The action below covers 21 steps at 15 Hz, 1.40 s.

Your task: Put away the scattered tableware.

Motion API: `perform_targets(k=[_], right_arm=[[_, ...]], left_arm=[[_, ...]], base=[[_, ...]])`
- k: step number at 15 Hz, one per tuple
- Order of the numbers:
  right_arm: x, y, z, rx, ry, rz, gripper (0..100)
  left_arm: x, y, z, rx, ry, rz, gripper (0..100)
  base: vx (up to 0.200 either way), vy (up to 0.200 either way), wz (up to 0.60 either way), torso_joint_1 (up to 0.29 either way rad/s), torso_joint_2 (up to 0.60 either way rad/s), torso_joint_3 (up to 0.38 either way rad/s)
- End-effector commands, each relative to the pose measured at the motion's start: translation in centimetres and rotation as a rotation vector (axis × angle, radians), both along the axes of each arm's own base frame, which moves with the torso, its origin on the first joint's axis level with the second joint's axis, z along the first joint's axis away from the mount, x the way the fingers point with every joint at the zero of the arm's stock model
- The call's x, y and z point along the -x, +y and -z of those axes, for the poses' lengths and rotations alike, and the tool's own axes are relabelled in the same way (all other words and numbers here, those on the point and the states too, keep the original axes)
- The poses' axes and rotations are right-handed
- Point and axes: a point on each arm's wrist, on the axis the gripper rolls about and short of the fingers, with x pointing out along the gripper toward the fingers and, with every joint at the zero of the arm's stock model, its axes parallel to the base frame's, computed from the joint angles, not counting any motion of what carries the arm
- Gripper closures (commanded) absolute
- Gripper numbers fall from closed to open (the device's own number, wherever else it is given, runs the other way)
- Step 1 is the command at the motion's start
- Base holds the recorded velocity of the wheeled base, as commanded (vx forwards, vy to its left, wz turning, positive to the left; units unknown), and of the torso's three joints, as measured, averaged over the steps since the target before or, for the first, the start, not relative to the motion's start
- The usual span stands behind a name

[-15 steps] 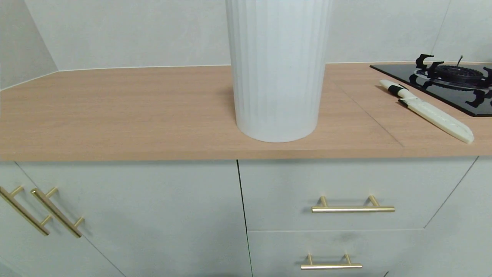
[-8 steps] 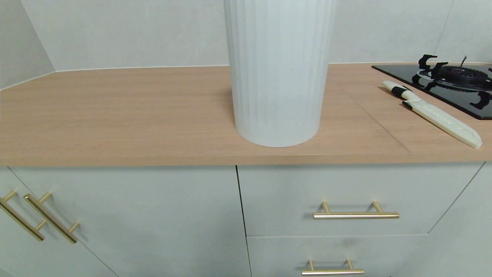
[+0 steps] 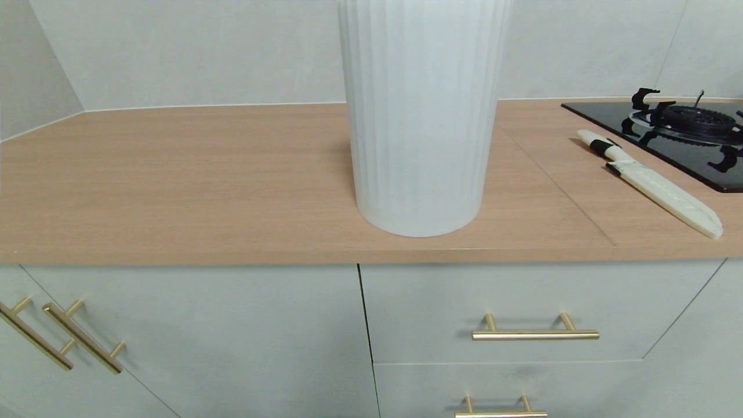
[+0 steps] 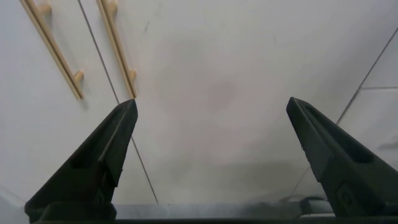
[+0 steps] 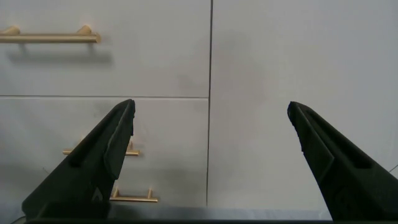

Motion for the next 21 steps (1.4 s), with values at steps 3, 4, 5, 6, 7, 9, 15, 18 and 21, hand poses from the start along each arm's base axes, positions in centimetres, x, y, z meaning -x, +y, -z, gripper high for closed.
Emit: perform_targets(k=[3, 4, 5, 6, 7, 9, 15, 18, 21], right_arm=[[-0.01, 0.0, -0.01, 0.001, 0.001, -0.001, 0], [-0.01, 0.0, 0.01, 0.001, 0.002, -0.001, 0], [-0.01, 0.0, 0.01, 0.001, 0.002, -0.001, 0], [-0.01, 0.0, -0.01, 0.001, 0.001, -0.001, 0], [-0.01, 0.0, -0.01, 0.001, 0.001, -0.001, 0], [-0.01, 0.0, -0.01, 0.001, 0.001, -0.001, 0], [-0.01, 0.0, -0.01, 0.001, 0.001, -0.001, 0], [-0.01, 0.0, -0.01, 0.001, 0.001, -0.001, 0], [-0.01, 0.0, -0.01, 0.001, 0.001, -0.001, 0]], left_arm=[[0.0, 0.0, -0.03, 0.0, -0.002, 0.0, 0], [0.0, 0.0, -0.03, 0.0, -0.002, 0.0, 0], [0.0, 0.0, -0.03, 0.0, -0.002, 0.0, 0], [0.0, 0.0, -0.03, 0.0, -0.002, 0.0, 0], [0.0, 0.0, -0.03, 0.0, -0.002, 0.0, 0], [0.0, 0.0, -0.03, 0.0, -0.002, 0.0, 0], [0.0, 0.0, -0.03, 0.0, -0.002, 0.0, 0], [0.0, 0.0, -0.03, 0.0, -0.002, -0.002, 0], [0.0, 0.0, -0.03, 0.0, -0.002, 0.0, 0]], base=[[0.0, 0.0, 0.0, 0.155, -0.47, -0.3], [0.0, 0.0, 0.0, 0.149, -0.51, -0.281], [0.0, 0.0, 0.0, 0.163, -0.49, -0.295], [0.0, 0.0, 0.0, 0.173, -0.47, -0.29], [0.0, 0.0, 0.0, 0.173, -0.47, -0.286], [0.0, 0.0, 0.0, 0.159, -0.41, -0.251], [0.0, 0.0, 0.0, 0.027, -0.07, -0.039], [0.0, 0.0, 0.0, 0.02, -0.04, -0.028], [0.0, 0.0, 0.0, 0.155, -0.36, -0.207]])
